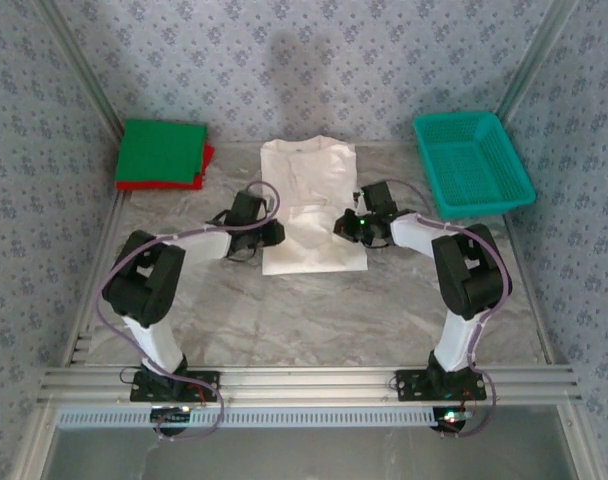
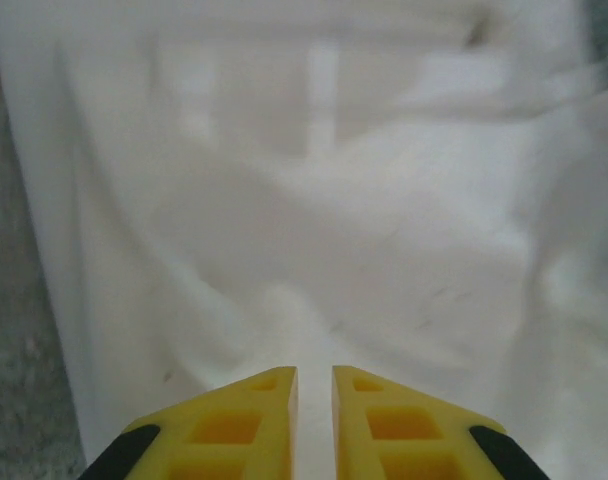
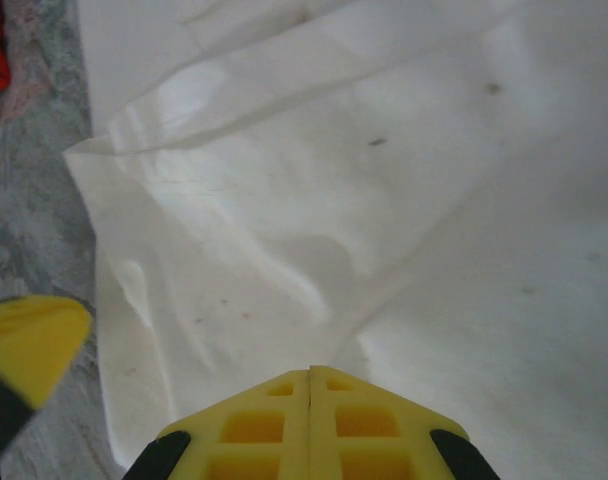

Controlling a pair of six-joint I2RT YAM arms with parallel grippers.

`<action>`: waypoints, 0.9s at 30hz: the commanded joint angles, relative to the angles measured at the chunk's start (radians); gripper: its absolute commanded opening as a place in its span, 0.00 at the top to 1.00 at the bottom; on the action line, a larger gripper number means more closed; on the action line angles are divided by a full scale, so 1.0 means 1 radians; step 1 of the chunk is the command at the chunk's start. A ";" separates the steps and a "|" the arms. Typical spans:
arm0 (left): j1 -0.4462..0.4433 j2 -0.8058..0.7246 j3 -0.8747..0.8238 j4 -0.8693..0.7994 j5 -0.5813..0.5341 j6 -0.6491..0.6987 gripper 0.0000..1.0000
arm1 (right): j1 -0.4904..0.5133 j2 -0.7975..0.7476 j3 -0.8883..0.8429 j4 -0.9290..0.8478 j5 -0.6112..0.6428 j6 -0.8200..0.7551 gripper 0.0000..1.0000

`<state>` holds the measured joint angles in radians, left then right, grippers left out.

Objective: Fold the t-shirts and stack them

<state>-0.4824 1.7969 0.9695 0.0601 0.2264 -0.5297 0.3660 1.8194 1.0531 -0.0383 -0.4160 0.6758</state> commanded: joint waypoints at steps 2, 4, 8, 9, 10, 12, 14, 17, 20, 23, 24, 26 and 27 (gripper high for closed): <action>0.002 0.013 -0.107 0.109 0.052 -0.078 0.88 | 0.005 0.015 -0.085 0.028 -0.002 0.026 1.00; 0.002 -0.001 -0.167 0.124 0.042 -0.095 0.88 | 0.005 0.010 -0.135 0.040 0.014 0.029 1.00; 0.001 -0.041 -0.255 0.101 -0.008 -0.121 0.92 | 0.005 0.015 -0.207 0.066 0.026 0.048 1.00; 0.001 -0.054 -0.268 0.092 -0.017 -0.120 0.92 | 0.011 0.015 -0.221 0.076 0.024 0.060 1.00; 0.001 -0.068 -0.277 0.083 -0.025 -0.119 0.92 | 0.018 0.014 -0.232 0.085 0.020 0.069 1.00; 0.001 -0.105 -0.285 0.042 -0.062 -0.113 0.92 | 0.046 0.008 -0.253 0.093 0.019 0.087 1.00; 0.001 -0.143 -0.284 0.014 -0.089 -0.096 0.91 | 0.073 0.002 -0.267 0.096 0.012 0.114 1.00; 0.001 -0.187 -0.251 -0.027 -0.106 -0.049 0.88 | 0.116 -0.027 -0.287 0.141 -0.015 0.181 1.00; 0.002 -0.204 -0.180 -0.097 -0.119 -0.001 0.81 | 0.144 -0.065 -0.250 0.110 -0.029 0.210 1.00; 0.005 -0.237 -0.120 -0.166 -0.117 0.008 0.78 | 0.138 -0.136 -0.229 0.066 -0.009 0.219 1.00; 0.007 -0.268 -0.122 -0.172 -0.111 0.002 0.74 | 0.129 -0.166 -0.224 0.042 -0.004 0.209 0.96; 0.009 -0.356 -0.152 -0.176 -0.108 -0.017 0.67 | 0.110 -0.226 -0.227 -0.014 0.008 0.177 0.91; 0.015 -0.404 -0.175 -0.190 -0.109 -0.031 0.63 | 0.099 -0.263 -0.236 -0.059 0.022 0.157 0.89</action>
<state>-0.4774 1.5246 0.8078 -0.0612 0.1272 -0.5533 0.4915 1.6508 0.8085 0.0261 -0.4278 0.8562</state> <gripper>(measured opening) 0.348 0.100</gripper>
